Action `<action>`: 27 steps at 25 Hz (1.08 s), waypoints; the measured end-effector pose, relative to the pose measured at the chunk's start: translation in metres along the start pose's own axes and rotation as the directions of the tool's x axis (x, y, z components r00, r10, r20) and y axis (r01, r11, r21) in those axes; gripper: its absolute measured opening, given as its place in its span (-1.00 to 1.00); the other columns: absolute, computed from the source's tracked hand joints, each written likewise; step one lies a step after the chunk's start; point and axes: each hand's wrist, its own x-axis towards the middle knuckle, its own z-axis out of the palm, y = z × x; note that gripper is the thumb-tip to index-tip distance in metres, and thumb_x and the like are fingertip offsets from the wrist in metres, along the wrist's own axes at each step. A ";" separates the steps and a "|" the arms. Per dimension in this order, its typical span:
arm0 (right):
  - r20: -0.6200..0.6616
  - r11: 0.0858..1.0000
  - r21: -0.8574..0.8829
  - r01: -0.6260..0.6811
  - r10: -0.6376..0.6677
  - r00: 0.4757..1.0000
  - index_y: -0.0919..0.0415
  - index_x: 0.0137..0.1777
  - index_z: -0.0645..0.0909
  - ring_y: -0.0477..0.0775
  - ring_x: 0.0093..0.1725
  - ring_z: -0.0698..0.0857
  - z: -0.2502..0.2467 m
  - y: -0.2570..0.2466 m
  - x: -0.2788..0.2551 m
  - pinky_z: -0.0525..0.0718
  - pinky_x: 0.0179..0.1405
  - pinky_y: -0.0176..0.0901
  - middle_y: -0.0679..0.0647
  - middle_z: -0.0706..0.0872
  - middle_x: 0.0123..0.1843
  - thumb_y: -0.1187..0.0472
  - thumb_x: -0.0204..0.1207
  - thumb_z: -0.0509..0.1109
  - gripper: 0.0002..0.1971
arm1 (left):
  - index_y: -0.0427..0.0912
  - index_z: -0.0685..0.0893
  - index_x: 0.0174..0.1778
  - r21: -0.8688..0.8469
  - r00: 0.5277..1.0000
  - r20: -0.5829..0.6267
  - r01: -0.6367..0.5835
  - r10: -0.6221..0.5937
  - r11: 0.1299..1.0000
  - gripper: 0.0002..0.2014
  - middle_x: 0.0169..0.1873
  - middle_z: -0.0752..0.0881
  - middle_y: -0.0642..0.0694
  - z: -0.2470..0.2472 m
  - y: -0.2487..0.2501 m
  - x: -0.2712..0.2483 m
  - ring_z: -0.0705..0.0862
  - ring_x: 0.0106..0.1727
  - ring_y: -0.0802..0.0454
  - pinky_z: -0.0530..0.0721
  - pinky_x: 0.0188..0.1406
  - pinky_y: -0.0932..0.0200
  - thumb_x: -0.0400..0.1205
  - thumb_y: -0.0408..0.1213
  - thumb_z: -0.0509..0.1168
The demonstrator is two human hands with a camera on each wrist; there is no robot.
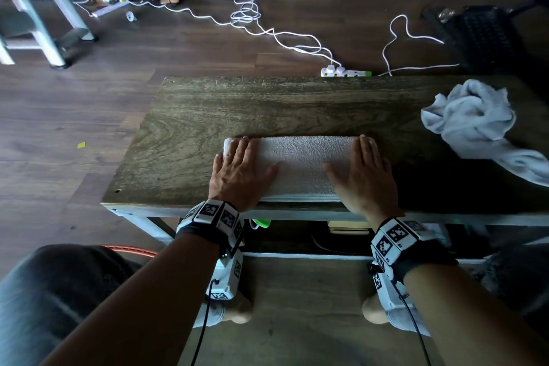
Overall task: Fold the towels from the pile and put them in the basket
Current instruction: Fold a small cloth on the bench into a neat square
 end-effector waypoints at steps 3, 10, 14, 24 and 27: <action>-0.003 0.999 0.029 -0.044 0.044 0.999 0.18 0.76 -0.11 0.08 0.76 -0.07 0.000 0.007 0.000 0.01 0.71 0.19 0.09 -0.11 0.79 -0.54 0.53 -0.20 0.00 | 0.03 0.02 0.70 0.014 1.000 -0.012 0.011 -0.011 1.000 -0.10 0.72 0.01 0.03 0.000 -0.008 -0.003 -0.10 0.73 0.01 0.02 0.68 -0.19 0.53 0.52 -0.24; 0.069 0.993 0.117 -0.017 0.009 0.998 0.15 0.75 -0.11 0.14 0.76 -0.07 -0.010 0.018 -0.003 -0.08 0.71 0.16 0.16 -0.08 0.79 -0.41 0.62 -0.05 -0.12 | -0.07 -0.06 0.71 -0.014 0.997 -0.021 0.076 -0.076 0.997 0.00 0.72 -0.01 -0.05 0.003 -0.009 -0.004 -0.08 0.73 -0.09 -0.04 0.69 -0.18 0.49 0.56 -0.23; -0.207 0.954 -0.093 0.284 -0.298 0.932 0.16 0.43 0.46 0.23 0.40 0.44 -0.020 0.000 -0.032 0.47 0.43 0.14 0.19 0.48 0.42 -0.16 0.65 0.14 -0.50 | -0.06 -0.04 0.70 -0.003 0.997 -0.039 0.072 -0.072 0.997 -0.02 0.72 0.01 -0.07 0.003 -0.007 -0.002 -0.05 0.73 -0.11 -0.01 0.68 -0.19 0.49 0.55 -0.22; -0.035 0.949 -0.085 0.304 -0.307 0.951 0.05 0.49 0.39 0.20 0.50 0.42 -0.023 -0.011 -0.029 0.42 0.49 0.15 0.10 0.42 0.51 -0.07 0.64 0.16 -0.54 | -0.24 0.35 0.52 0.089 0.956 0.063 0.281 -0.287 0.956 -0.01 0.43 0.42 -0.24 -0.028 0.021 -0.029 0.33 0.43 -0.24 0.32 0.38 -0.19 0.40 0.52 0.12; 0.058 0.926 0.011 0.379 -0.378 0.924 0.05 0.67 0.19 0.22 0.65 0.18 -0.023 -0.006 -0.040 0.28 0.62 0.12 0.11 0.12 0.71 -0.09 0.59 0.31 -0.31 | -0.18 0.53 0.38 -0.059 0.939 0.109 0.332 -0.325 0.941 -0.23 0.35 0.56 -0.26 -0.036 0.017 -0.038 0.41 0.40 -0.28 0.34 0.38 -0.21 0.41 0.33 0.28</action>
